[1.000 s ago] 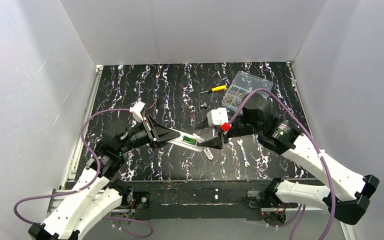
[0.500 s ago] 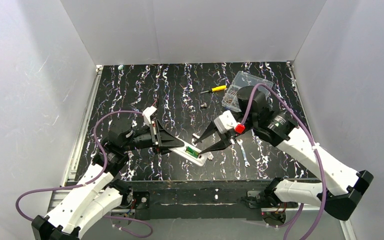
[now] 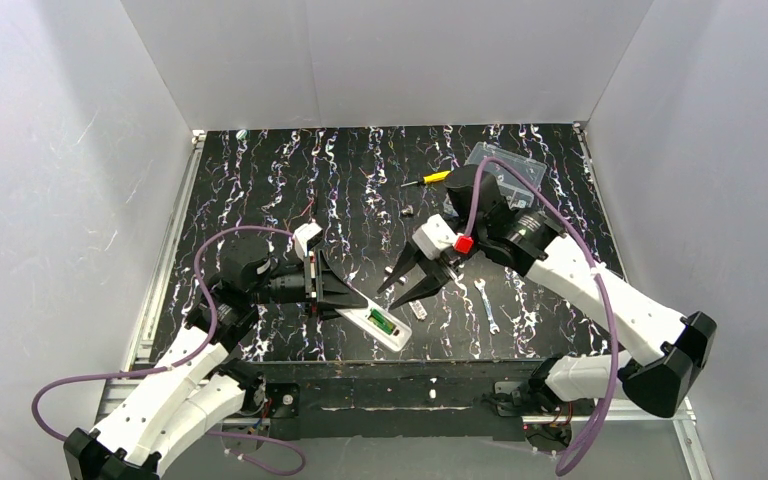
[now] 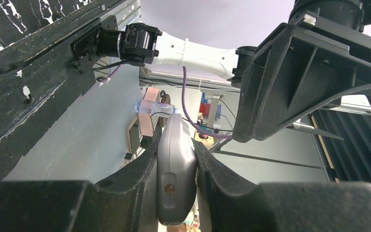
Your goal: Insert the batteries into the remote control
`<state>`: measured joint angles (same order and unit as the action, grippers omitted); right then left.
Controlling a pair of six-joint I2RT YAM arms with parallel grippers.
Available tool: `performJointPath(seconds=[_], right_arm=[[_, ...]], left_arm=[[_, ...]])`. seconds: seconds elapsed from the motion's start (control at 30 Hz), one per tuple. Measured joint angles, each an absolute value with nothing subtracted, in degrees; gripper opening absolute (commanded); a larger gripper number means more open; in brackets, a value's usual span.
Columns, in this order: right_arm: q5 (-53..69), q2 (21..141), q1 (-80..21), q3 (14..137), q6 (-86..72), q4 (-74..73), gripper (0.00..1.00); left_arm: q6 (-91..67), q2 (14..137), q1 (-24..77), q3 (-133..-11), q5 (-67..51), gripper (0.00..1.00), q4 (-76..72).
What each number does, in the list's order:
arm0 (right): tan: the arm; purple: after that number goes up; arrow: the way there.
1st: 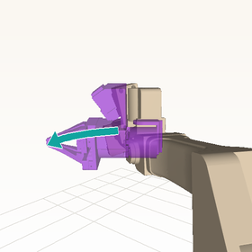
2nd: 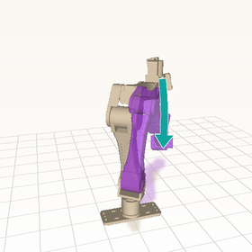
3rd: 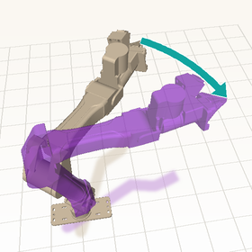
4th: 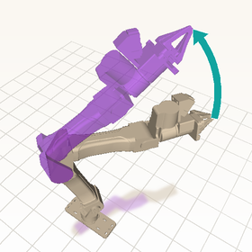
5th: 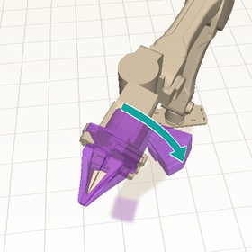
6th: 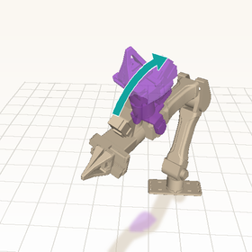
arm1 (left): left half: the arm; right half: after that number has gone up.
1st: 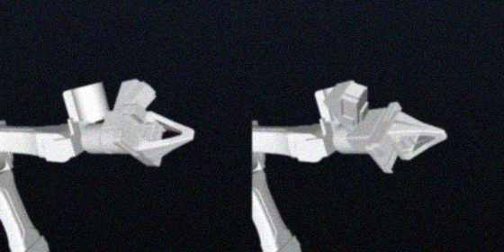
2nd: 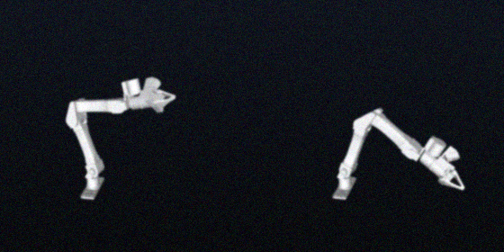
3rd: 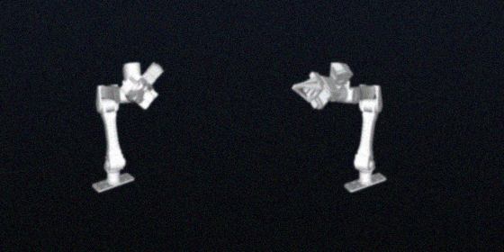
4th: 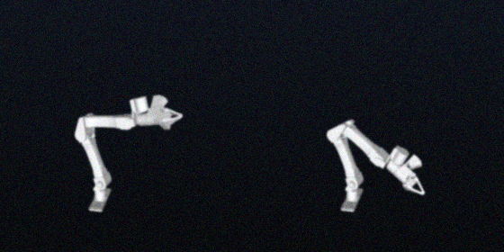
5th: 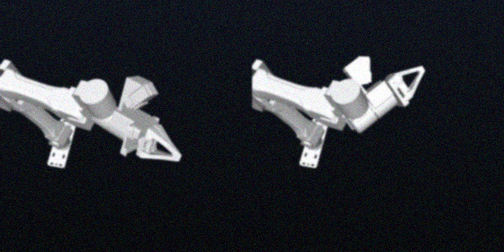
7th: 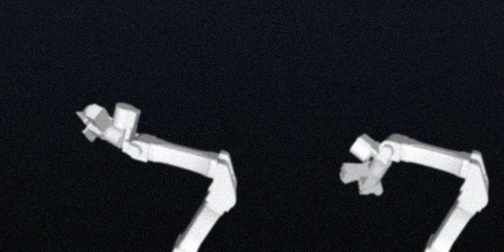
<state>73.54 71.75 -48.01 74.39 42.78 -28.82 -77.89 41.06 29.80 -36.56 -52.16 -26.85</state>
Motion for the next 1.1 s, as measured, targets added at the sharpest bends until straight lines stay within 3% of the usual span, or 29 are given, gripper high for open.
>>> performJointPath(seconds=[0.33, 0.57, 1.1], right_arm=[[75.92, 75.88, -48.03, 75.46, 46.87, -30.65, 0.4], [77.71, 76.99, -48.36, 75.68, 47.99, -31.2, 0.33], [78.17, 81.3, -50.39, 78.96, 54.35, -37.8, 0.36]], left_arm=[[-76.9, 41.12, 29.8, -36.56, -52.14, 0.0, -25.58], [-76.97, 42.09, 29.8, -36.56, -52.14, 0.0, -26.26], [-77.1, 42.06, 29.8, -36.56, -52.14, 0.0, -26.52]])
